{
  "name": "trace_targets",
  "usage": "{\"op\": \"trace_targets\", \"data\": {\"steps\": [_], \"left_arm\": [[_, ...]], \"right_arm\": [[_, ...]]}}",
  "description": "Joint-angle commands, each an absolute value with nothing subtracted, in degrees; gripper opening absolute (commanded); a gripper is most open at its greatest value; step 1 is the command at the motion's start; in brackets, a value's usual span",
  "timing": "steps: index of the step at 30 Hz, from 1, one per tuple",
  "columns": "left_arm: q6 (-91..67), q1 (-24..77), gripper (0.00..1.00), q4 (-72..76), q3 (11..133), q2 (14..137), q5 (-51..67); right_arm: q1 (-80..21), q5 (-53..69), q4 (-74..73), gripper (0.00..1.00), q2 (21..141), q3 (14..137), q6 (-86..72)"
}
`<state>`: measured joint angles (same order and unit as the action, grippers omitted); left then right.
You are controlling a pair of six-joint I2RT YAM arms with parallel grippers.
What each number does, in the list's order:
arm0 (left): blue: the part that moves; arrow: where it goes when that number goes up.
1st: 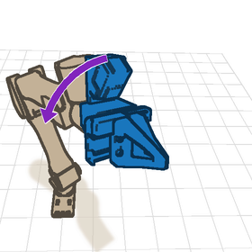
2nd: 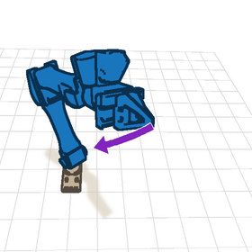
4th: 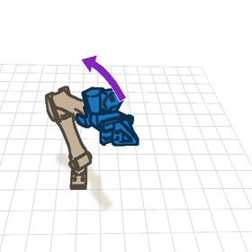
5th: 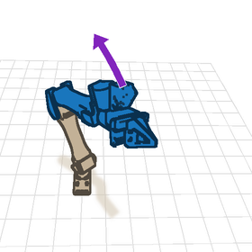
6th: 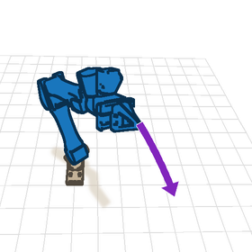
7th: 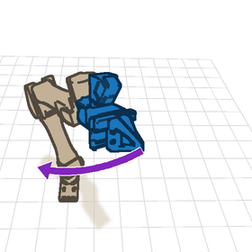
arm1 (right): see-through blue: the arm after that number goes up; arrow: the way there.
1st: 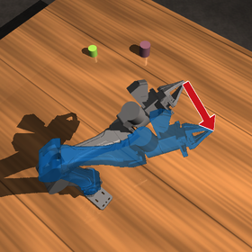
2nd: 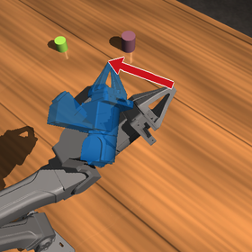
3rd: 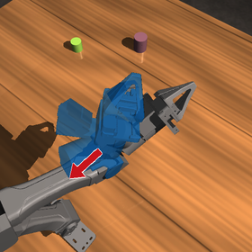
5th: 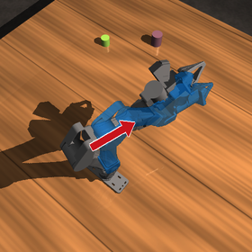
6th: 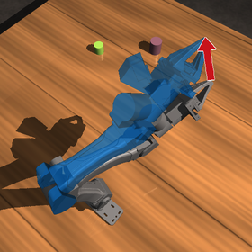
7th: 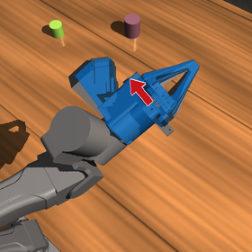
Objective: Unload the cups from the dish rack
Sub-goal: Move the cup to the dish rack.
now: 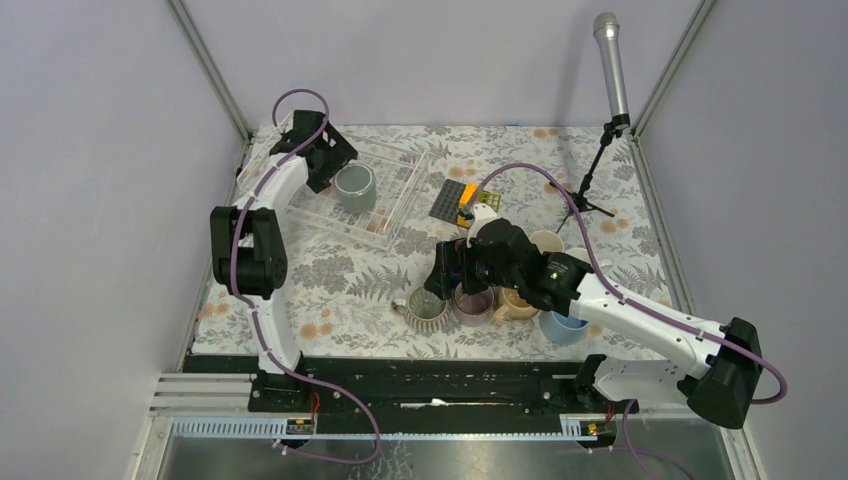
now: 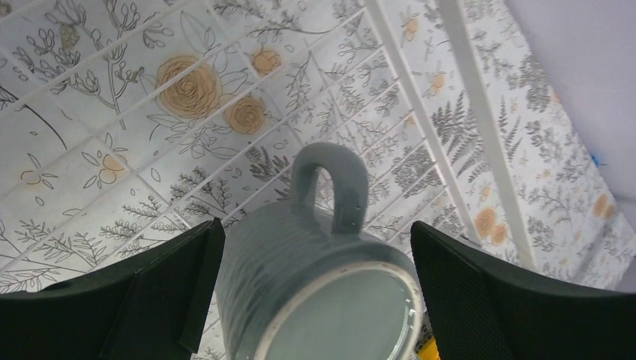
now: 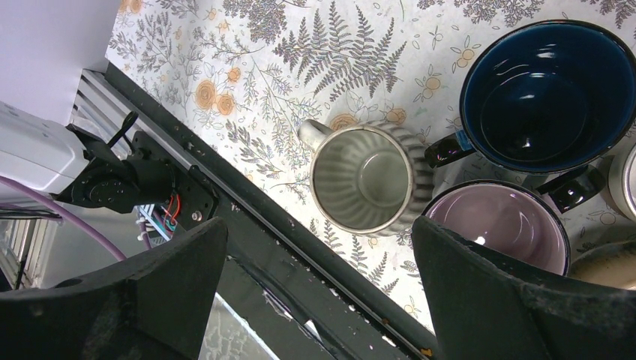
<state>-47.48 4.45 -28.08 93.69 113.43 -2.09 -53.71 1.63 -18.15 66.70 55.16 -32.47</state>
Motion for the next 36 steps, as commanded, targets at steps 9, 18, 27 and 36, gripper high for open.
{"op": "trace_targets", "data": {"steps": [9,18,27,36], "left_arm": [[-26.42,9.78,0.99,-39.13,113.22,117.28,-11.44],[-17.8,17.14,0.99,-47.94,122.13,121.71,-21.39],[-13.31,21.05,0.99,-50.2,118.93,119.94,-30.31],[-10.45,22.84,0.99,-50.93,114.69,117.47,-27.0]], "right_arm": [[-53.35,2.59,-16.72,1.0,65.72,56.34,-32.71],[-53.3,1.97,-16.7,1.0,64.77,55.81,-32.82],[-53.32,1.57,-16.24,1.0,63.72,54.41,-32.84],[-53.3,1.92,-15.22,1.0,63.64,53.85,-33.1]]}}
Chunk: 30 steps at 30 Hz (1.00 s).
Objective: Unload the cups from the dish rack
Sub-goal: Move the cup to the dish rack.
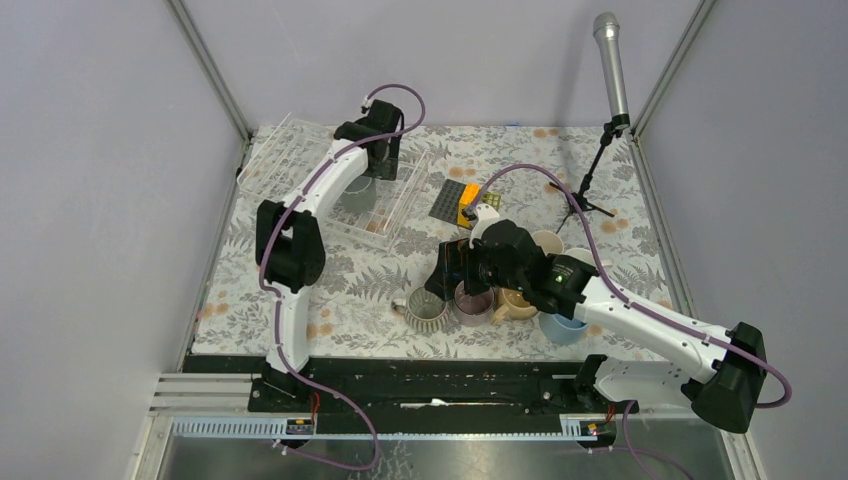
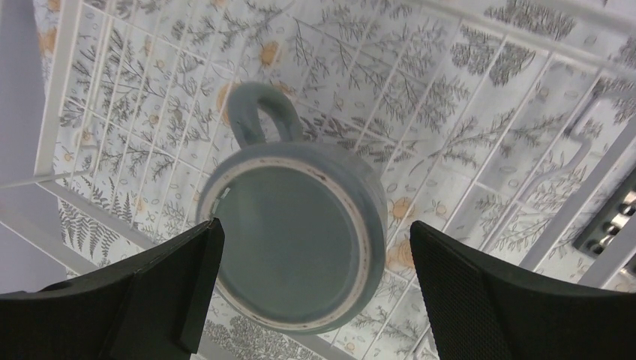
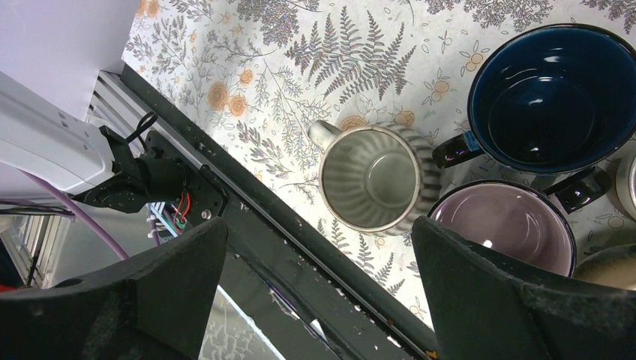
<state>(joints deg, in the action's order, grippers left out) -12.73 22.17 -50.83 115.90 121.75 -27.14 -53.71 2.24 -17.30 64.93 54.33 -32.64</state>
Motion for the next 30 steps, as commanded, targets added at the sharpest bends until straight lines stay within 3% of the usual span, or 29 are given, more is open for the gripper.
{"op": "trace_targets", "data": {"steps": [1,21,30], "left_arm": [[-10.34,22.97,0.99,-50.91,114.4,117.23,-27.11],[-10.59,22.96,0.99,-52.83,105.28,111.22,-36.85],[-12.35,18.25,0.99,-53.09,103.59,108.06,-36.28]], "right_arm": [[-53.34,1.94,-15.18,1.0,63.66,53.73,-33.1],[-53.31,2.46,-15.03,1.0,63.33,53.0,-33.16],[-53.28,2.5,-14.92,1.0,62.82,52.27,-32.9]]}}
